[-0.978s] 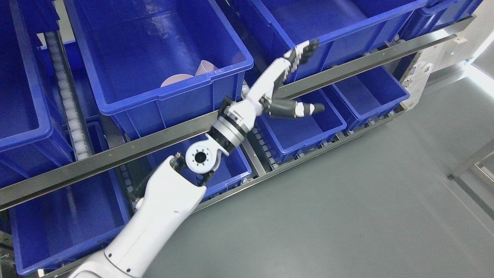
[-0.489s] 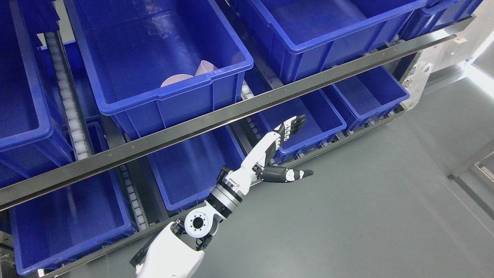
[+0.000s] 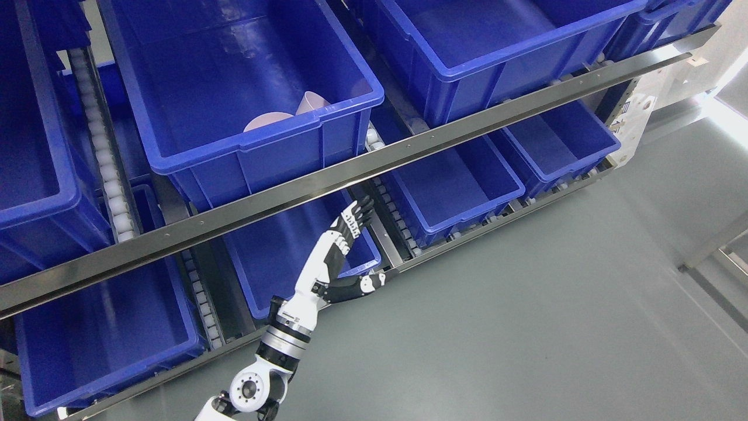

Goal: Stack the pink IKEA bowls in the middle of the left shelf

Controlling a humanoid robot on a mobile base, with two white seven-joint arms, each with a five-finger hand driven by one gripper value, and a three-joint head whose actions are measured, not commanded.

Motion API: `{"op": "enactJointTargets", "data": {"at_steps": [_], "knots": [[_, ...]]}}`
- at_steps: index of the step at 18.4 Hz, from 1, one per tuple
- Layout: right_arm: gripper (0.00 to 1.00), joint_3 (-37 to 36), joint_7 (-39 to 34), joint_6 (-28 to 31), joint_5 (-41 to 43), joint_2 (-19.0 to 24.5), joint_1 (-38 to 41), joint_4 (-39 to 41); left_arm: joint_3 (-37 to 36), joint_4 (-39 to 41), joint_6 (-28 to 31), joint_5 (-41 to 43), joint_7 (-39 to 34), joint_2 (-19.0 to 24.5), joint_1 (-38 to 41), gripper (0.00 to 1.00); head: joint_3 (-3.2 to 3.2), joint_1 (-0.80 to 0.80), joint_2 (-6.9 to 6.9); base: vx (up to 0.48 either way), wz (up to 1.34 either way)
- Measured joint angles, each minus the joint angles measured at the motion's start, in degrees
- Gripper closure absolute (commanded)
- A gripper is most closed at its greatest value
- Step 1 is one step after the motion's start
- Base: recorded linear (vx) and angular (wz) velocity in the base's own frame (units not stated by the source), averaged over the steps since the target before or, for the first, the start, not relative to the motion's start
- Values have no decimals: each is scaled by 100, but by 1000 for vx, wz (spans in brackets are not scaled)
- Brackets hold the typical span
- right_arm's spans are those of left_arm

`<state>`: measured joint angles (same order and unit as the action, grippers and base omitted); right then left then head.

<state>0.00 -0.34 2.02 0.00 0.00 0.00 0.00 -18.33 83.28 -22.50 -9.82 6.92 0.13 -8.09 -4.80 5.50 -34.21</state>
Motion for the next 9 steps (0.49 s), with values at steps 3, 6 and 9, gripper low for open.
{"op": "enactJointTargets", "data": {"at_steps": [3, 6, 9], "knots": [[0, 0, 0, 0, 0, 0, 0, 0, 312, 27, 133, -8, -4, -4, 86, 0, 0, 0, 0, 0, 0], [0, 0, 0, -2, 0, 0, 0, 0, 546, 51, 185, -14, -6, -6, 139, 0, 0, 0, 0, 0, 0], [0, 0, 0, -2, 0, 0, 0, 0, 708, 68, 200, -16, -6, -7, 165, 0, 0, 0, 0, 0, 0]]}}
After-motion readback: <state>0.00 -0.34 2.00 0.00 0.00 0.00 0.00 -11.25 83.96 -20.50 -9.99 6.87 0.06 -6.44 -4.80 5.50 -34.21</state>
